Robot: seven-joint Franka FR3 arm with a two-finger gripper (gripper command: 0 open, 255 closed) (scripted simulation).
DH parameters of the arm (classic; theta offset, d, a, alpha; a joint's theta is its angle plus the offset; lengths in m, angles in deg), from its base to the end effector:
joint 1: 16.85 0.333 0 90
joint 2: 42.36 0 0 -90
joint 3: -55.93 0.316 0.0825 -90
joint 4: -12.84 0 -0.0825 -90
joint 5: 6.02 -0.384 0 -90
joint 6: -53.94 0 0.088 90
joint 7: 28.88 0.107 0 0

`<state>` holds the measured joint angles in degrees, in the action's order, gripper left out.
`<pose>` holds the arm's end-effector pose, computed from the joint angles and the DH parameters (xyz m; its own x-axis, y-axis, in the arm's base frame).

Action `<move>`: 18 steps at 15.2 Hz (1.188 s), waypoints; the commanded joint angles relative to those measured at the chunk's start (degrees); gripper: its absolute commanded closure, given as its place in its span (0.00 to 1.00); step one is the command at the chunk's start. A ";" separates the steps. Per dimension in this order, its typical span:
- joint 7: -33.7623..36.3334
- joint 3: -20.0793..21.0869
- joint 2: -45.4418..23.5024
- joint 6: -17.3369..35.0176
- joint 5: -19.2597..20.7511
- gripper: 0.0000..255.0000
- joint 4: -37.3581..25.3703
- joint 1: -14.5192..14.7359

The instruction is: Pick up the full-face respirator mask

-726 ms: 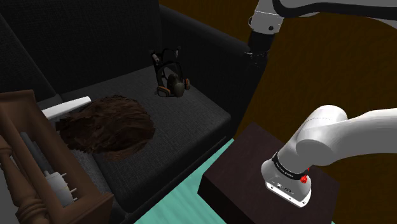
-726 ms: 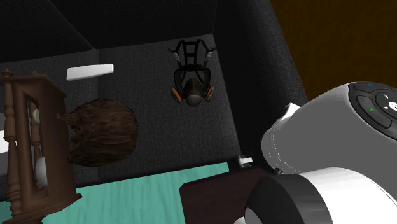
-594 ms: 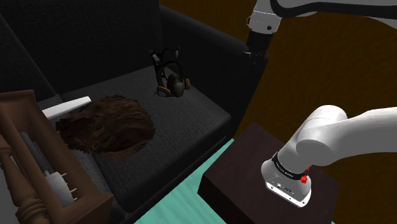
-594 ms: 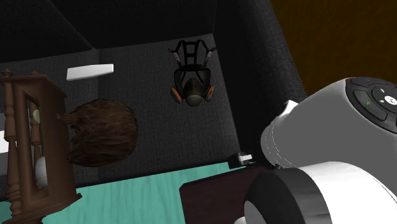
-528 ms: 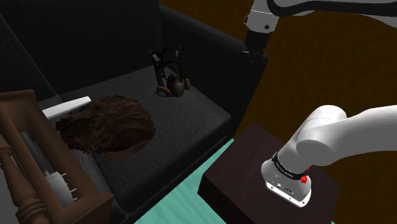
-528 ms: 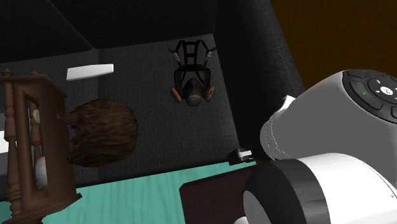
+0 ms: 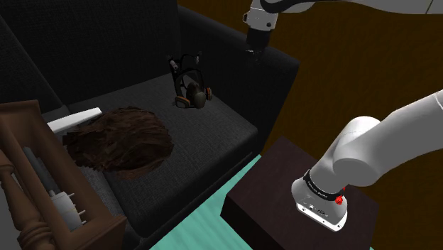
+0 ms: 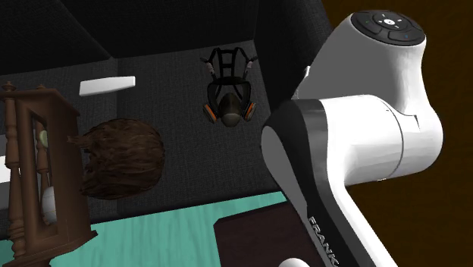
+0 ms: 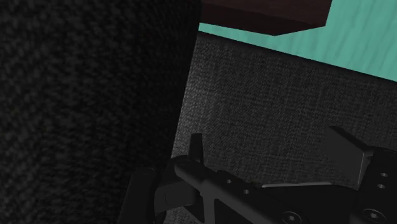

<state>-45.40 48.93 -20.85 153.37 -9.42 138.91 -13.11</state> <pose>0.4312 -0.0241 0.5252 0.9712 0.2307 -0.0598 0.2221 -0.9671 -0.1240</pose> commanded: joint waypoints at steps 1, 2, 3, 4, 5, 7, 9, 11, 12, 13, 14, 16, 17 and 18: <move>-3.66 -0.50 -4.59 1.08 -0.32 0.00 -3.63 0.91; -5.34 -0.65 -6.85 1.39 -0.57 0.00 -5.61 1.31; -6.99 -0.74 -9.09 1.62 -0.84 0.00 -7.64 1.67; -8.62 -0.80 -11.31 1.78 -1.13 0.00 -9.75 2.02; -10.22 -0.82 -13.53 1.87 -1.43 0.00 -11.91 2.34; -13.33 -0.70 -17.92 1.81 -2.06 0.00 -16.43 2.88; -16.28 -0.41 -22.27 1.48 -2.67 0.00 -21.21 3.31; -19.07 0.04 -26.62 0.87 -3.22 0.00 -26.28 3.65; -20.39 0.32 -28.79 0.46 -3.47 0.00 -28.94 3.79; -21.67 0.64 -30.98 -0.02 -3.68 0.00 -31.68 3.91; -22.90 0.97 -33.18 -0.57 -3.87 0.00 -34.52 4.04; -25.23 1.74 -37.66 -1.90 -4.15 0.00 -40.53 4.27; -26.33 2.15 -39.97 -2.69 -4.24 0.00 -43.73 4.39; -27.38 2.58 -42.32 -3.58 -4.30 0.00 -47.09 4.53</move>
<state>-71.54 51.11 -60.53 150.92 -13.62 95.68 -8.66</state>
